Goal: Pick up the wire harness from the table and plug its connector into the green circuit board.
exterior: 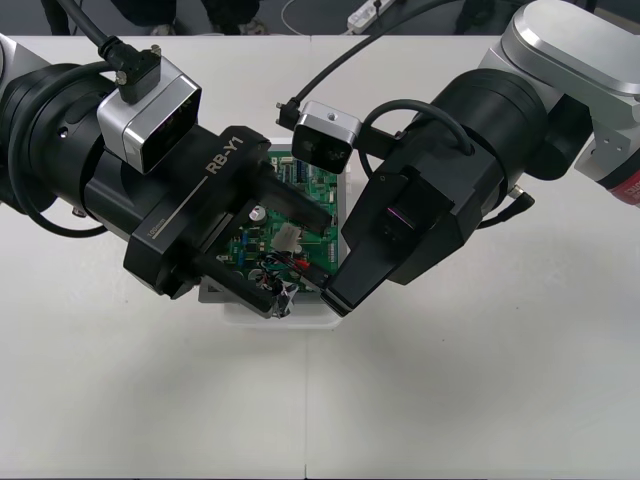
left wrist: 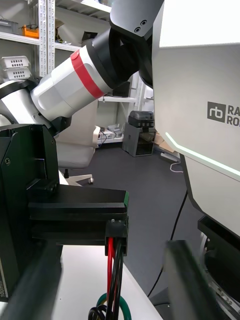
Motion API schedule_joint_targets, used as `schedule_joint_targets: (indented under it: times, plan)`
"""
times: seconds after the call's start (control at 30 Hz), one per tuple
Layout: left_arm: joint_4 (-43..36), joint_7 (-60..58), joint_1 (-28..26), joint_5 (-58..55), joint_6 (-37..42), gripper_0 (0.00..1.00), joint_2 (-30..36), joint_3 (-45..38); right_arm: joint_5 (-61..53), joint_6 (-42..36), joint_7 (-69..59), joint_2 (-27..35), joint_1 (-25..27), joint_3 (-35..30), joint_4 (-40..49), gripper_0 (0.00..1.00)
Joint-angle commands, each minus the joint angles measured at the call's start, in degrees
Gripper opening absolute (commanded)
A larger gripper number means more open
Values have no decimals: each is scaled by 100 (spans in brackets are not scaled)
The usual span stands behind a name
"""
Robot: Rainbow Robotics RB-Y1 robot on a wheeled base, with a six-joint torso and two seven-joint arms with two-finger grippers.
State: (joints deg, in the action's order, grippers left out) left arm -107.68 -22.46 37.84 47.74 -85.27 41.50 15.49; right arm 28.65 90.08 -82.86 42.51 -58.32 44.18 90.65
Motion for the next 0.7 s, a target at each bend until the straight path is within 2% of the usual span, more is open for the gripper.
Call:
schedule_joint_targets:
  times: [0.03,0.7]
  plan:
    - [-25,5,242,-46,239,0,131,69,-105,-8,33,-76,-267,64,111,0]
    - [-17,40,233,-37,239,0,131,69,-105,-8,33,-111,-267,64,128,0]
